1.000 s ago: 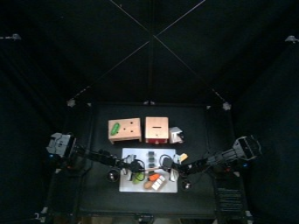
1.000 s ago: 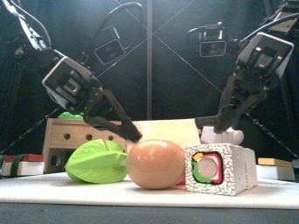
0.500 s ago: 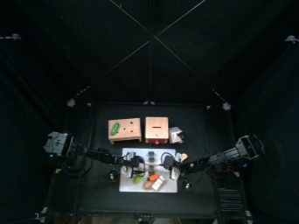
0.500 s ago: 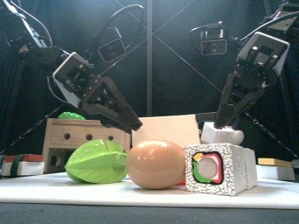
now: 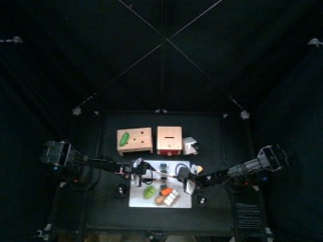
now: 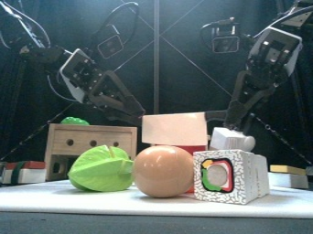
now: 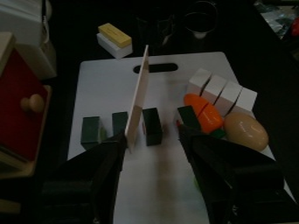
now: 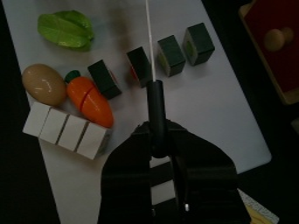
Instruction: Put cleaver back into holder
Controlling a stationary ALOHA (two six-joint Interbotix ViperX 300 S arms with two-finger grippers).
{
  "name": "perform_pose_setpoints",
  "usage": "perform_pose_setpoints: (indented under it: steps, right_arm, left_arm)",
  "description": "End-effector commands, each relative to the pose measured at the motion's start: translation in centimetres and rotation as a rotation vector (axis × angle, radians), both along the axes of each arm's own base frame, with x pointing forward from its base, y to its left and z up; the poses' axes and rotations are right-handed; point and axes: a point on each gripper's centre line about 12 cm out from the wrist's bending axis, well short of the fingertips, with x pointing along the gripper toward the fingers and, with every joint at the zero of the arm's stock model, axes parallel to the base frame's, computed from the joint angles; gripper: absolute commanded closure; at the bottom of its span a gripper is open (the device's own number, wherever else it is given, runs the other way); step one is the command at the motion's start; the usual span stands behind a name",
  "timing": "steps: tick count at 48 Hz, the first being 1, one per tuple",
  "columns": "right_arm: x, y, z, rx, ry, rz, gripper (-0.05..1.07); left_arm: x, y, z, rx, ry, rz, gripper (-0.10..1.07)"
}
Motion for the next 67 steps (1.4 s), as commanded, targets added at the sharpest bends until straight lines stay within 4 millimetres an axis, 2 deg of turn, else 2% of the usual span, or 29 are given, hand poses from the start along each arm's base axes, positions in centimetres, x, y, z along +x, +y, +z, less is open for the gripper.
perform_pose_setpoints:
  steps: [1,13,25,31,41,57,67]
  right_arm:
    - [0.0,0.1,1.6,0.025,-0.049,-0.004,0.69]
    - [-0.4,0.0,2.9,0.079,-0.074,-0.050,0.69]
    - [-0.6,-0.2,2.9,0.093,-0.062,-0.080,0.69]
    - [-0.6,-0.3,3.6,0.128,-0.059,-0.131,0.69]
    - [-0.8,-0.7,6.7,0.258,-0.019,-0.317,0.69]
    - [-3.3,-2.7,13.0,0.367,0.002,-0.532,0.71]
    - [-6.5,-5.2,16.1,0.485,-0.022,-0.666,0.74]
  left_arm:
    - [-0.3,0.6,1.4,0.001,-0.063,0.014,0.11]
    - [-1.6,1.3,2.2,0.002,-0.104,0.037,0.11]
    - [-1.6,1.5,2.0,0.003,-0.098,0.042,0.11]
    - [-1.6,1.6,2.1,0.003,-0.098,0.044,0.11]
    - [-1.9,2.0,3.4,0.018,-0.132,0.045,0.11]
    - [-3.2,3.0,5.5,0.060,-0.160,0.054,0.11]
    - [-4.7,3.3,6.3,0.102,-0.141,0.046,0.11]
